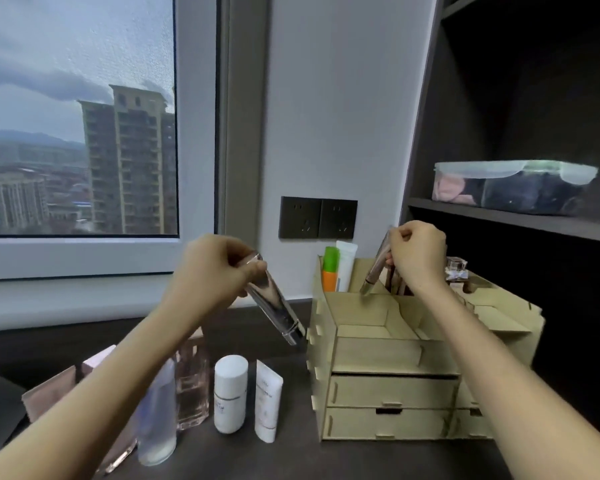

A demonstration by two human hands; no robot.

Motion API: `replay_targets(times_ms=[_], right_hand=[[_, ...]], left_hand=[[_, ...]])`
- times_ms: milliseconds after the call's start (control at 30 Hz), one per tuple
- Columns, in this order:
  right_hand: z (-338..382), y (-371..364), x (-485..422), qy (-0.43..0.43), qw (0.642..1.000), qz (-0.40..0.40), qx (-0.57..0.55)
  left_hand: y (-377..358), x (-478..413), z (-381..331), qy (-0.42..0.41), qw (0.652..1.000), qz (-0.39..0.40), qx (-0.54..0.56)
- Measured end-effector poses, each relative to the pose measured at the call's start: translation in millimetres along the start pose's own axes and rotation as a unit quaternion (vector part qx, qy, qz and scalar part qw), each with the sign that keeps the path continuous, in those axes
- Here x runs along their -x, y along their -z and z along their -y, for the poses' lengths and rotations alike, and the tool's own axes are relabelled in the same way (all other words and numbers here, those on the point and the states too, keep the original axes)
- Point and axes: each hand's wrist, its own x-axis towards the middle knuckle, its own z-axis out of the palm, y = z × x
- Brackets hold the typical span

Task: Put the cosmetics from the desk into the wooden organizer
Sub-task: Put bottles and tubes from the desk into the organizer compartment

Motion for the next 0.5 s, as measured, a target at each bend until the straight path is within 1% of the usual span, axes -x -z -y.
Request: replay_targets(times_ms=[67, 200, 367, 500], right_hand=[[-3.9, -13.5, -10.9, 0.002, 1.0, 0.003, 0.017], [-6.5, -38.7, -27.0, 0.003, 1.0, 0.019, 0.009], [-6.8, -66.5, -21.5, -0.005, 0.992, 0.127, 0.025], [-10.5, -82.5, -16.4, -0.02, 0.984, 0.176, 0.026]], left_hand=[[-2.9, -14.8, -6.3, -0.005, 0.998, -0.034, 0.048], [-17.1, -44.8, -9.4, -0.018, 0.995, -0.074, 0.07], [-34.5, -72.4, -5.1, -0.019, 0.995, -0.071, 0.07], [-44.5, -82.1, -5.6, -0.023, 0.996, -0.054, 0.068]])
